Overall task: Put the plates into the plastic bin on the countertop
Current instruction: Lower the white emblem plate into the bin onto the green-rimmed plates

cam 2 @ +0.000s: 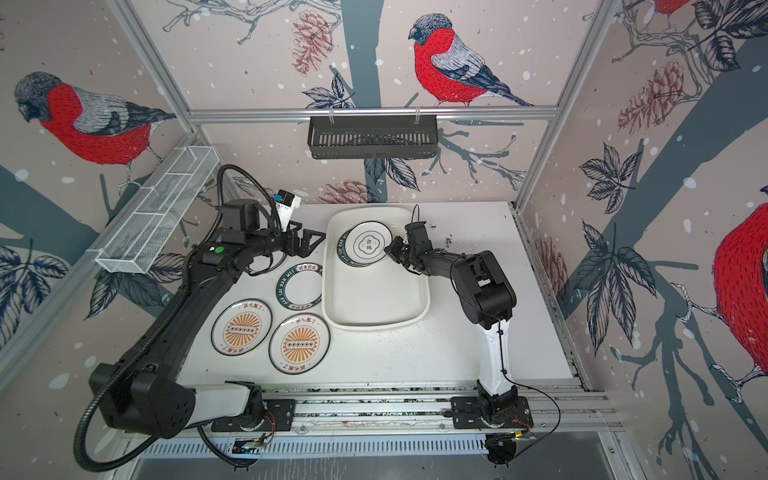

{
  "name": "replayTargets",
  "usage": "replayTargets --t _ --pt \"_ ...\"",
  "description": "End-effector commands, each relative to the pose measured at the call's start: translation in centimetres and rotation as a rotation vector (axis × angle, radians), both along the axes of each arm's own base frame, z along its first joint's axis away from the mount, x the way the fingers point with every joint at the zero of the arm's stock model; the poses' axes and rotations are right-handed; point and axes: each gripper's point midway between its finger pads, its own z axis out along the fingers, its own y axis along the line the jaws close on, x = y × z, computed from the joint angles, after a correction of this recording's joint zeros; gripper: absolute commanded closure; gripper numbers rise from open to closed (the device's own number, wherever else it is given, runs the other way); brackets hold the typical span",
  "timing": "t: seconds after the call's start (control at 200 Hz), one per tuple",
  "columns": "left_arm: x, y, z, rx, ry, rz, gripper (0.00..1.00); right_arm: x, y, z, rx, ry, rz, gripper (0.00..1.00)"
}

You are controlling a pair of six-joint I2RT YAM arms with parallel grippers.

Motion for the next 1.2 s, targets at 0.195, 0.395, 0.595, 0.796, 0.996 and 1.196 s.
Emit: replayTargets --t 0.195,0.395,0.595,0.796,0.996,1.196 --pt "0.2 -0.2 1.1 -0.014 -0.046 -0.018 0.03 0.4 1.4 0.6 0.037 -0.003 0.033 0.92" --pt "0.2 -0.3 1.2 -0.016 -0.05 -0.02 0.03 0.3 1.7 0.1 0.029 0.012 0.039 0.91" --pt "0.2 -0.4 1.3 -0.018 -0.05 -0.024 0.03 0.4 1.8 -0.1 0.028 0.02 0.041 0.9" --pt "0.1 -0.4 1.4 -0.021 -0.052 -0.023 0.03 0.4 2.1 -0.3 0.027 0.029 0.048 0.88" --pt "0.0 -0.3 1.7 -0.021 -0.057 -0.023 0.03 0.5 2.2 0.0 0.019 0.028 0.05 0.86" --pt "-0.1 -0.3 1.7 -0.023 -0.057 -0.026 0.03 0.4 2.0 -0.3 -0.004 0.034 0.048 0.83"
